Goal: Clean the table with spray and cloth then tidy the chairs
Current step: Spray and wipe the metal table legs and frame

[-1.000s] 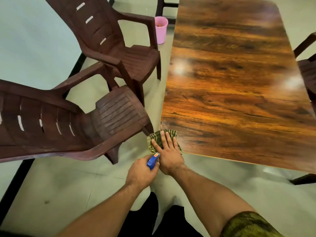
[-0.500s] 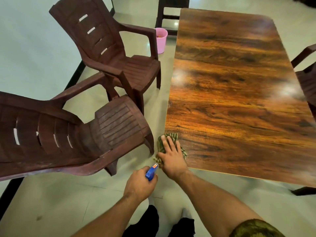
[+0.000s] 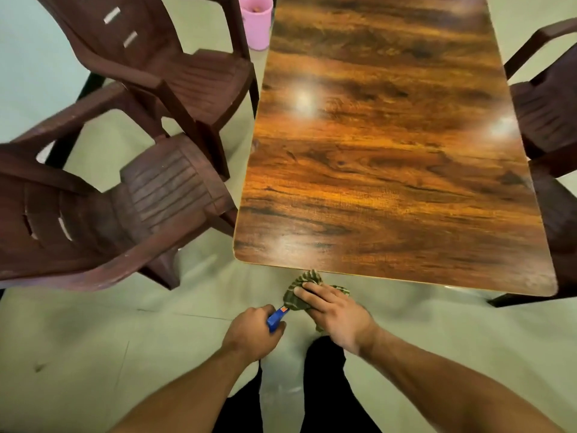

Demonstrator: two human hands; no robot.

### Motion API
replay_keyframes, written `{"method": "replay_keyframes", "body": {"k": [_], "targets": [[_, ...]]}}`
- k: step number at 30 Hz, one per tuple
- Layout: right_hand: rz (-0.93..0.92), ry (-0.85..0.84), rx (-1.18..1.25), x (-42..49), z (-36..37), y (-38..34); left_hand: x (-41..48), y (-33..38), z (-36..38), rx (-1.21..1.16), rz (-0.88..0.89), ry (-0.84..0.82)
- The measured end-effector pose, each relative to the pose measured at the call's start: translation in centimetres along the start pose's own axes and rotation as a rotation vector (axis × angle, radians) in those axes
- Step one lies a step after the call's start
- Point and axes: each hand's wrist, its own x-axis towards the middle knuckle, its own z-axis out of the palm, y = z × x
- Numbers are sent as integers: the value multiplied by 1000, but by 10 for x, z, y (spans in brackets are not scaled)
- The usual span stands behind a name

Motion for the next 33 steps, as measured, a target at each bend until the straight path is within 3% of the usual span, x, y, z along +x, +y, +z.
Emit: {"method": "replay_keyframes", "body": {"k": [7, 14, 17, 20, 23, 28, 33], "targets": [[287, -156, 217, 1, 30, 21, 20, 23, 39, -158, -53, 115], [615, -268, 613, 39, 106, 55, 98, 15, 71, -237, 43, 166], [648, -280, 541, 60, 175, 79, 149, -9, 101, -204, 63, 203], [569, -364, 498, 80, 237, 110, 209, -36, 128, -157, 70, 186], [554, -325, 388, 107, 300, 144, 273, -64, 162, -114, 113, 244], [622, -406, 393, 141, 361, 189, 361, -94, 183, -142, 168, 302], [689, -362, 424, 153, 402, 225, 424, -112, 190, -193, 195, 354]]}}
